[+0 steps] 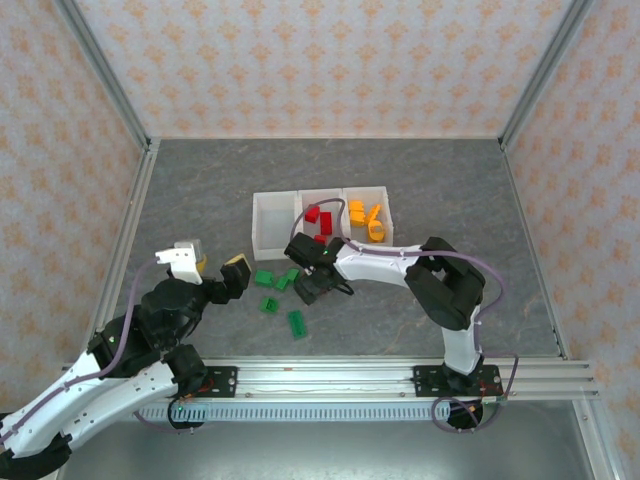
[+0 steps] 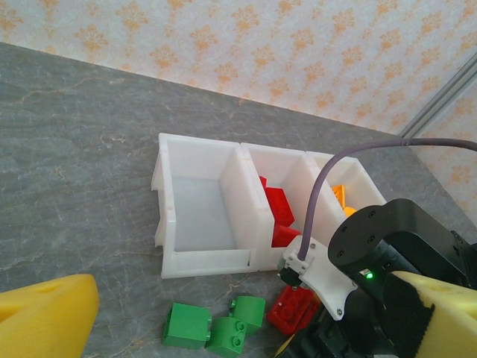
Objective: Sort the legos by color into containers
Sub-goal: Pick up the lego from the center of the table, then place the lego in the container.
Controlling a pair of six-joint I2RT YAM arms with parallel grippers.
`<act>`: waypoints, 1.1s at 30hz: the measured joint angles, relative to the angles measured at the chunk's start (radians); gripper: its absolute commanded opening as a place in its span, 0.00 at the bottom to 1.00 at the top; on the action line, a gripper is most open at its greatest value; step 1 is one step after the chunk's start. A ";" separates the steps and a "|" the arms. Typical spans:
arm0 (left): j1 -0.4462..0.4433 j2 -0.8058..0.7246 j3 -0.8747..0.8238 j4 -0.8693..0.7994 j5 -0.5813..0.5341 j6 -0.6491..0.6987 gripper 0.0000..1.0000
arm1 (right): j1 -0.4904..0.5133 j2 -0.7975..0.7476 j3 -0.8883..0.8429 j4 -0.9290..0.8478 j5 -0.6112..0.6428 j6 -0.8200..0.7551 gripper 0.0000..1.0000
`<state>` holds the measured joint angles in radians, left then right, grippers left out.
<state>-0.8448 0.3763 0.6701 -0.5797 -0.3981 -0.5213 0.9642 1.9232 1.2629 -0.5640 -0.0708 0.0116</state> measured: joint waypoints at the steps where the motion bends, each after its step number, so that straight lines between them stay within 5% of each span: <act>1: 0.000 0.001 0.000 0.001 0.000 0.000 0.99 | 0.000 0.000 0.000 0.000 -0.004 -0.001 0.73; 11: 0.000 0.016 0.000 0.002 0.000 0.000 0.99 | 0.004 -0.009 0.000 -0.008 -0.001 0.015 0.47; 24: 0.000 0.016 0.000 0.002 -0.003 0.000 0.99 | -0.059 -0.199 0.145 -0.066 0.053 0.016 0.44; 33: 0.000 0.017 0.000 0.002 -0.003 -0.001 0.99 | -0.212 -0.056 0.319 -0.015 0.053 0.013 0.41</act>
<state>-0.8448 0.3935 0.6701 -0.5781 -0.4015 -0.5220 0.7517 1.8675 1.5818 -0.5789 -0.0174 0.0242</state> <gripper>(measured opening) 0.991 0.579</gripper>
